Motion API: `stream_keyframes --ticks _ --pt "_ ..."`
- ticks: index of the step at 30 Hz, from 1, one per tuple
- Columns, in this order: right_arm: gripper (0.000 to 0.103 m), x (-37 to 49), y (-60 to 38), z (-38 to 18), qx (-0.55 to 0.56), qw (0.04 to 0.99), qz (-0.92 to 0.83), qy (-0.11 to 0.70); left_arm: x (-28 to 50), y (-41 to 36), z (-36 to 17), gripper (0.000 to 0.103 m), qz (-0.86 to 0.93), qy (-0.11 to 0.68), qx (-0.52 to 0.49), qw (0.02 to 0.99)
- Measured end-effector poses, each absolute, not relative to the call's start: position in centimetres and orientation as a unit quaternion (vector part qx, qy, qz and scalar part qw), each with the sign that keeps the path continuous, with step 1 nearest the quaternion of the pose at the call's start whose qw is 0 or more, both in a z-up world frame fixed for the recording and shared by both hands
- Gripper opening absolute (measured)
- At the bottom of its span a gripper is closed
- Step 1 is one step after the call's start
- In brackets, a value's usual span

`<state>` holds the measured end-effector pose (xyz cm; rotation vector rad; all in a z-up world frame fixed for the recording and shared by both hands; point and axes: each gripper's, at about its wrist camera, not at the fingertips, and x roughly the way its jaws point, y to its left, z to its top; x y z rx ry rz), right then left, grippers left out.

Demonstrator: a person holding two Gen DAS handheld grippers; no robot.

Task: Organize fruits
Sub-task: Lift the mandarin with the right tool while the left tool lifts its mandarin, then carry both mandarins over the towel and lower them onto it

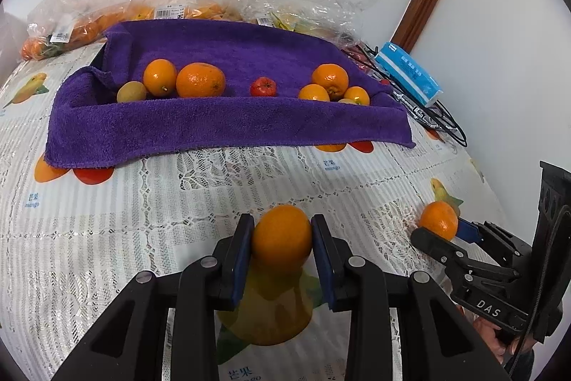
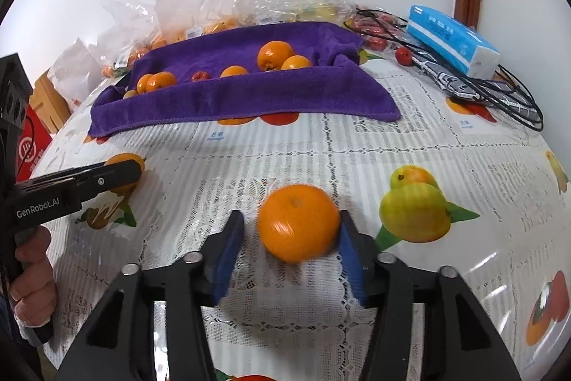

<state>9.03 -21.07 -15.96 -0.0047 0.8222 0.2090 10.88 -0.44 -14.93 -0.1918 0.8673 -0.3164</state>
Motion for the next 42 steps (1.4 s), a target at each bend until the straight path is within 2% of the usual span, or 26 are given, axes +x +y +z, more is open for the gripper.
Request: stream_keyframes --ticks 2,3,19,28,42 --pt "0.044 9.0 -20.9 -16.0 -0.012 0.913 0.087 0.398 10.8 -0.6 -14.9 0.031 -0.153 0.417 -0.089 0.891" --pt "0.042 8.9 -21.0 -16.0 -0.012 0.914 0.079 0.398 10.8 -0.7 -14.9 0.031 -0.153 0.417 -0.087 0.892" --pt "0.041 7.4 -21.6 -14.8 0.013 0.929 0.121 0.35 9.8 -0.6 -13.9 0.031 -0.16 0.385 -0.093 0.904" --pt "0.041 7.5 -21.9 -14.2 0.042 0.927 0.13 0.35 8.7 0.2 -13.6 0.031 -0.138 0.383 -0.101 0.908" --pt "0.041 11.3 -18.7 -6.3 0.017 0.949 0.158 0.274 11.2 5.2 -7.1 0.031 -0.055 0.342 -0.136 0.928"
